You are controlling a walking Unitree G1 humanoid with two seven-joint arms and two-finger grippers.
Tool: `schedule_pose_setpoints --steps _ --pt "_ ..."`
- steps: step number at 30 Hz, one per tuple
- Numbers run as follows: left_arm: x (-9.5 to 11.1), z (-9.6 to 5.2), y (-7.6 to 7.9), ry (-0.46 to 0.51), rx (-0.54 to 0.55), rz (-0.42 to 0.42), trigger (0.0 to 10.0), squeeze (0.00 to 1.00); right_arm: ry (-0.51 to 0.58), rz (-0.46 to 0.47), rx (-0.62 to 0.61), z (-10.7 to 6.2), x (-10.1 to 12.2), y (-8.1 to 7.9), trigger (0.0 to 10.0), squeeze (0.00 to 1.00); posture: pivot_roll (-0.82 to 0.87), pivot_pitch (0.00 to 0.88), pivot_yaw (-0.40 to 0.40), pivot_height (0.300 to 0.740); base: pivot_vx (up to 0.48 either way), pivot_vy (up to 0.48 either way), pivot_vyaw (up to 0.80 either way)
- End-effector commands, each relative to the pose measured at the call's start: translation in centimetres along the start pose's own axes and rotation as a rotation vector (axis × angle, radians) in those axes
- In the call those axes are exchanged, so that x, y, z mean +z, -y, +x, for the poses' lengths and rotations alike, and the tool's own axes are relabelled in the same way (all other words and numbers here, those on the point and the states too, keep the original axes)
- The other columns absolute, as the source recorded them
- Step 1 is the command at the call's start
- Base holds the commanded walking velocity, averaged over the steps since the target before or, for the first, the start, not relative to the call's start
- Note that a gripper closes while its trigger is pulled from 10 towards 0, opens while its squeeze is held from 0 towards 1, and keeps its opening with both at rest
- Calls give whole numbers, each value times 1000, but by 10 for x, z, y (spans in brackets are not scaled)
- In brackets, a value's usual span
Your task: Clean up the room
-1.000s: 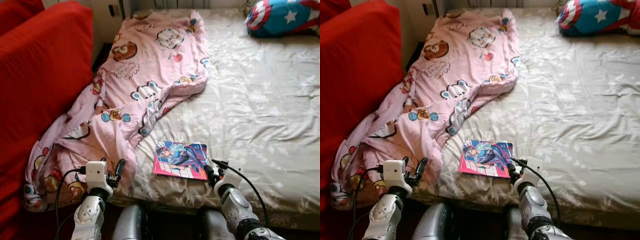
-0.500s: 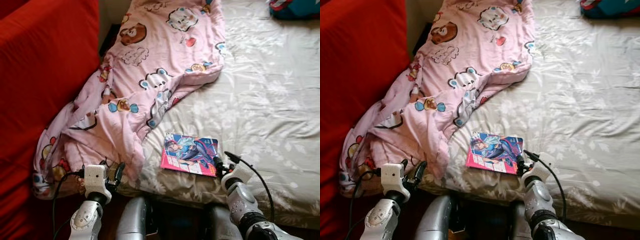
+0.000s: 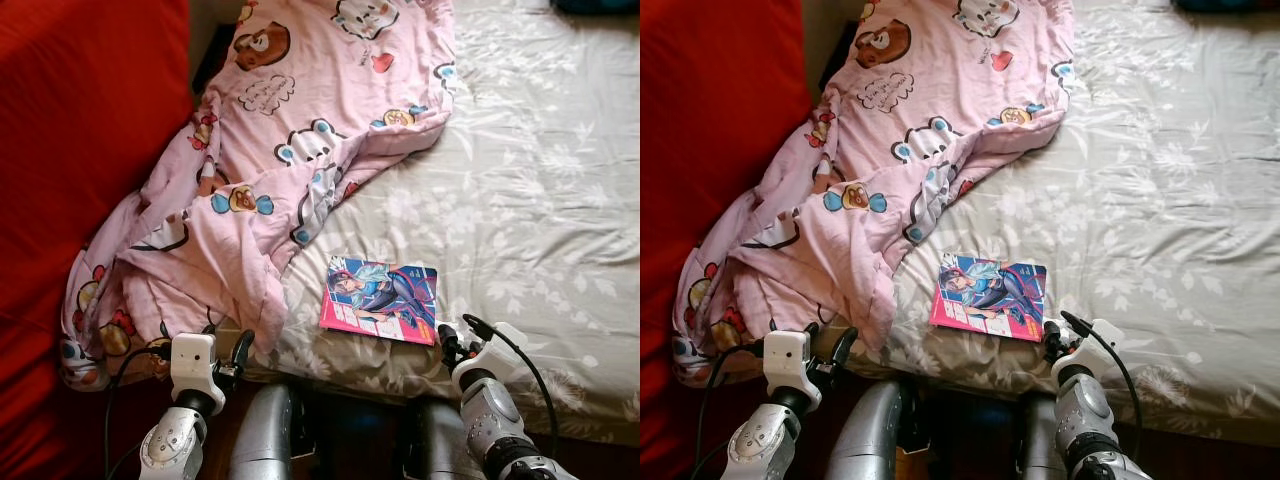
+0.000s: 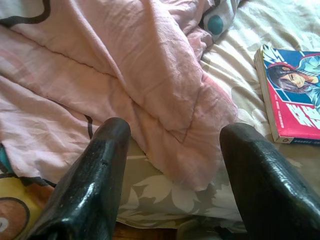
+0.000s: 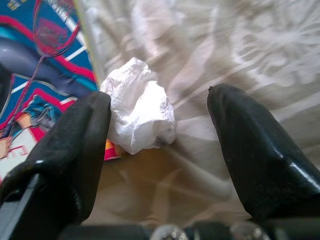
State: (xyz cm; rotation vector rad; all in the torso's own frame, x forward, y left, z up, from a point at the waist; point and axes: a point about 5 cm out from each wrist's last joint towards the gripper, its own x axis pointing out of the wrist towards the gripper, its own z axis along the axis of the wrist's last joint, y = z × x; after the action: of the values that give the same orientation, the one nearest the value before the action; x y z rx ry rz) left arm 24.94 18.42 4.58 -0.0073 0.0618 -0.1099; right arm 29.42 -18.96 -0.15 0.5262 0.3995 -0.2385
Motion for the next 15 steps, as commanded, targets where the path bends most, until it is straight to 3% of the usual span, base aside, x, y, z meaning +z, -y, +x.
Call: schedule_pose_setpoints --steps 1,11,13,15 --pt "-5 -6 -2 -38 4 21 10000 0 -35 25 4 -2 -10 -1 10000 0 62 355 108 641 0 0 0" --pt "-1 -4 -1 -31 6 22 10000 0 -37 24 46 1 -5 -11 10000 0 69 354 107 641 0 0 0" --pt "-2 -5 -1 -36 5 21 10000 0 -60 4 36 1 -8 -9 0 0 70 353 108 641 0 0 0" --pt "-2 -5 -1 -37 5 21 10000 0 -64 1 36 0 -8 -8 0 0 71 353 109 641 0 0 0"
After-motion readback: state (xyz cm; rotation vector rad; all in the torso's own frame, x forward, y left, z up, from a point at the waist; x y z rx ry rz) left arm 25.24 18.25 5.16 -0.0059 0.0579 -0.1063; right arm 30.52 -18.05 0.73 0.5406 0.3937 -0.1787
